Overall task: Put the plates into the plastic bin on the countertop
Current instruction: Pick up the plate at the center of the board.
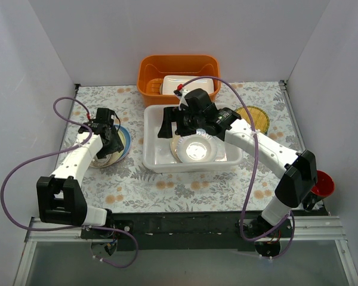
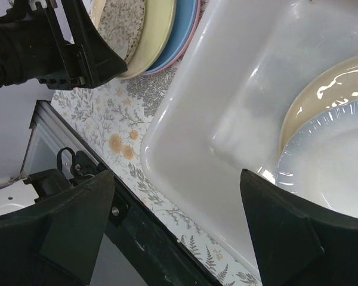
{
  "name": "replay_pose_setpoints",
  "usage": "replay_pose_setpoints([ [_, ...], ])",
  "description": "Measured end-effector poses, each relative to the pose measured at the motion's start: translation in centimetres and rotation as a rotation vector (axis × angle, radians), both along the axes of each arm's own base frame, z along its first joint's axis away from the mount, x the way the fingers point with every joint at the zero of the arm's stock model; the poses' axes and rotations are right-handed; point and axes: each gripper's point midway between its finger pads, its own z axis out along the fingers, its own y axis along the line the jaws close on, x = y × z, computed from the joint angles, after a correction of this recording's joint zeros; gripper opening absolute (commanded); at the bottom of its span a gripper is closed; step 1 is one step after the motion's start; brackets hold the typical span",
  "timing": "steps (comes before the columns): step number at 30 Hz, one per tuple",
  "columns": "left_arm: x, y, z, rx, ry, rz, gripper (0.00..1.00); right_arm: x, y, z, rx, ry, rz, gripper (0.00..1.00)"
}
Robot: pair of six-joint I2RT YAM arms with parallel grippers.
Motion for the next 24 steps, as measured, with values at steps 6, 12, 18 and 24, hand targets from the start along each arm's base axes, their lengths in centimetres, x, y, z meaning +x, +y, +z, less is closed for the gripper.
replay_pose_setpoints([
  [6,-0.4,0.5,-1.1,0.033,0.035,0.024,0.53,0.3,-1.1,-0.5,-0.005,0.010,-0.023,0.92],
  [12,-0.5,0.6,-2.7,0.040,0.077,0.033,0.50,0.7,-1.7,-0.5,-0.002,0.010,-0.036,0.92],
  [18,-0.4,0.8,-3.7,0.054,0.100,0.043,0.50,0.8,-2.1,-1.3,-0.010,0.020,-0.044,0.91],
  [24,0.0,1.0,-4.5,0.070,0.103,0.057,0.39,0.8,-2.0,-1.2,-0.002,0.020,-0.037,0.91],
])
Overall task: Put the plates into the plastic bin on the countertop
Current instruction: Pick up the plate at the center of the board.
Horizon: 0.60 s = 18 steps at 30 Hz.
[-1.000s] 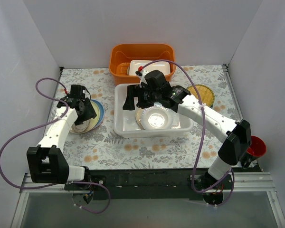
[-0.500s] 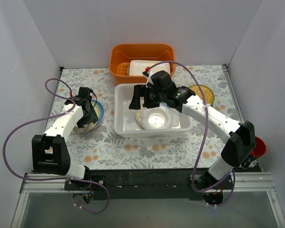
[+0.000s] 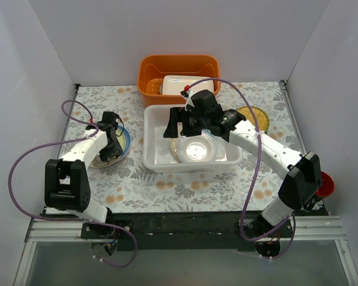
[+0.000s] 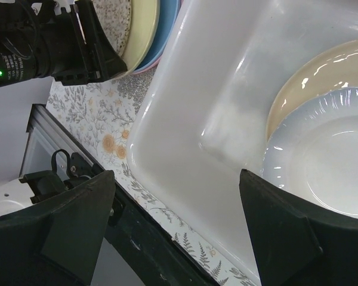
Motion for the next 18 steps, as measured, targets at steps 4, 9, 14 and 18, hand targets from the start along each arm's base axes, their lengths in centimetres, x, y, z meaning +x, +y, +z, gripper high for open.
replay_pose_setpoints([
  [4,0.02,0.14,-0.32,0.009,0.010,0.004,0.25,-0.08,0.09,0.06,0.005,0.001,0.006,0.91],
  [9,0.45,0.25,-0.28,0.017,-0.003,0.001,0.06,-0.08,0.11,0.10,0.007,0.001,0.008,0.91],
  [14,0.08,0.33,-0.34,0.020,0.011,0.011,0.00,-0.10,0.09,0.02,0.006,0.003,0.008,0.91],
  [18,0.01,0.39,-0.39,0.020,0.015,0.013,0.00,-0.09,0.11,-0.05,0.007,0.002,0.008,0.91],
])
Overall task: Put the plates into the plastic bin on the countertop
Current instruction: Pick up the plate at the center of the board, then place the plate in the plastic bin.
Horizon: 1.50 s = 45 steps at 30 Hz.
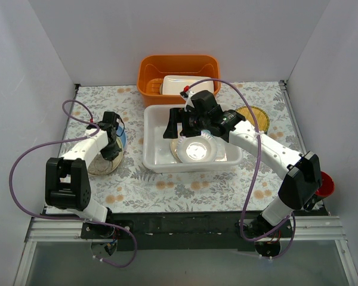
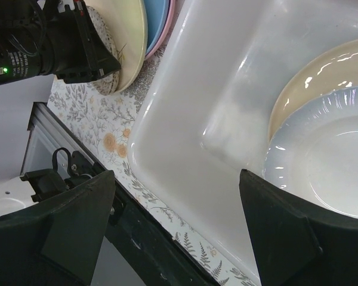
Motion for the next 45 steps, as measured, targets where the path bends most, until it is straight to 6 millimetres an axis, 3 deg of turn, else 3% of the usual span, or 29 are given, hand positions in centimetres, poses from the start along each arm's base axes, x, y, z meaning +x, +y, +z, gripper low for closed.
replay_pose_setpoints([
  [9,0.3,-0.2,0.9,-0.007,-0.001,-0.001,0.00,0.0,0.0,-0.1,0.004,0.002,-0.001,0.91],
  [19,3.5,-1.5,5.3,-0.072,-0.111,-0.016,0.00,0.0,0.2,0.1,0.019,0.005,0.004,0.91],
  [28,3.8,-2.8,8.0,-0.150,-0.153,-0.021,0.00,-0.1,0.4,-0.2,0.031,0.016,0.008,0.92],
  [37,4.5,-4.3,12.0,-0.236,-0.246,-0.033,0.00,-0.3,0.3,-0.8,0.027,0.027,0.010,0.92],
  [45,4.5,-4.9,12.6,-0.257,-0.250,-0.043,0.00,-0.4,0.3,-0.8,0.029,0.028,0.011,0.93],
])
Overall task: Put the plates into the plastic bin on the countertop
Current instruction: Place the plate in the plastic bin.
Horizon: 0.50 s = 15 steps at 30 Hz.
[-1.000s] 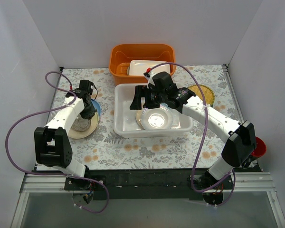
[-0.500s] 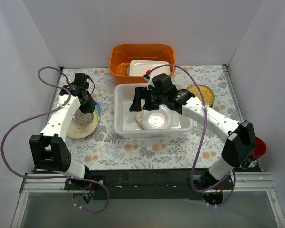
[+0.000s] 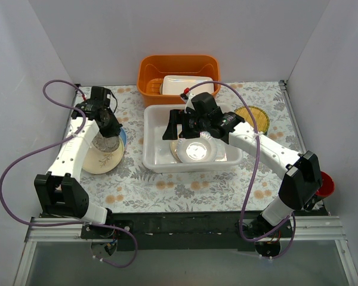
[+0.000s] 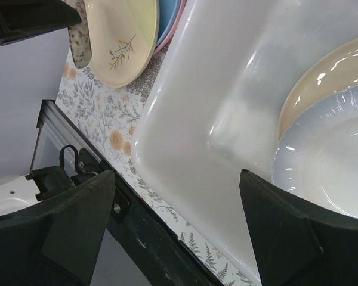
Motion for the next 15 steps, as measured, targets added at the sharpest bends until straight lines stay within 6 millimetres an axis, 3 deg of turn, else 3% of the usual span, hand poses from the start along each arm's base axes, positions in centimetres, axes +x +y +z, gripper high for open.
replay_pose_setpoints([
  [7,-0.4,-2.6,0.4,-0.011,-0.003,-0.057,0.00,0.2,-0.2,0.2,-0.001,-0.008,-0.011,0.94],
  [15,0.1,-8.4,4.5,-0.026,-0.092,-0.169,0.00,0.4,-1.3,0.9,0.012,-0.021,-0.032,0.94],
])
